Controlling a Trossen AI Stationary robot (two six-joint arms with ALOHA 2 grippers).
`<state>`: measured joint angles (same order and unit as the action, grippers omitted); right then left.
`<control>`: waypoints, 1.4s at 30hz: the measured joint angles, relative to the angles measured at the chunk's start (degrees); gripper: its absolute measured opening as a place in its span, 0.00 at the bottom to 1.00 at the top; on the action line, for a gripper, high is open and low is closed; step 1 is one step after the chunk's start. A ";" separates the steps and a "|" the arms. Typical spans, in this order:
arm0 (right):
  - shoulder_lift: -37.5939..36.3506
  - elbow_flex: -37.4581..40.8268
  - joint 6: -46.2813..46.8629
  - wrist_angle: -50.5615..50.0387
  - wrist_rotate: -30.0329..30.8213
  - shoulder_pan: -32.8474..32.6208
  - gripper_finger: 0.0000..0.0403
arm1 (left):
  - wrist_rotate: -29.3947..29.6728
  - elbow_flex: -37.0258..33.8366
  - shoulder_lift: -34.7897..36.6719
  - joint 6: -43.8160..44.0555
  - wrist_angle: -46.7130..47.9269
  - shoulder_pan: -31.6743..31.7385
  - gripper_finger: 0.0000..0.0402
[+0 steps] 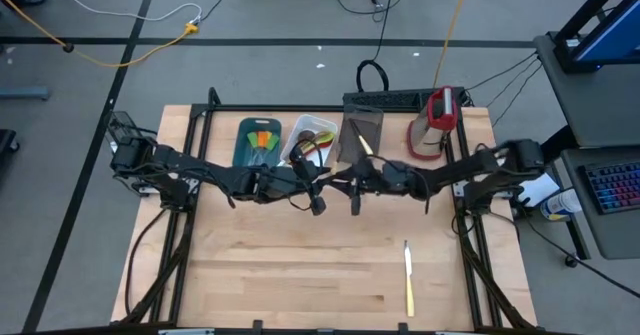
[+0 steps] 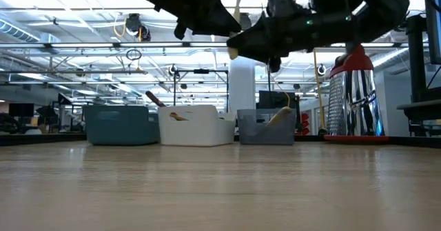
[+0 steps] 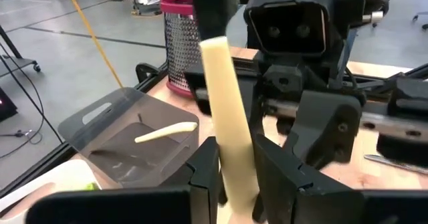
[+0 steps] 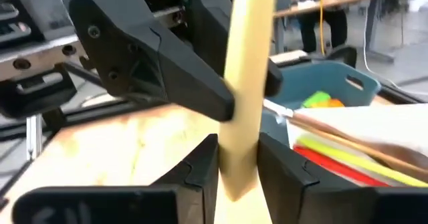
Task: Pick & Place Kitchen Items
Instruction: Put the left yellow table knife into the black bin
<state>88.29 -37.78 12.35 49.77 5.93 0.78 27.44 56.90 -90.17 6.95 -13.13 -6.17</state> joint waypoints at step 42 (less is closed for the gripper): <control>-29.68 0.22 5.76 -50.22 6.26 11.76 0.14 | 0.06 -0.17 0.04 -0.67 6.19 3.43 0.18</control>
<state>58.61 -37.56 18.11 -0.44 12.20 12.54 27.50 56.73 -90.13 6.28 -6.93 -2.73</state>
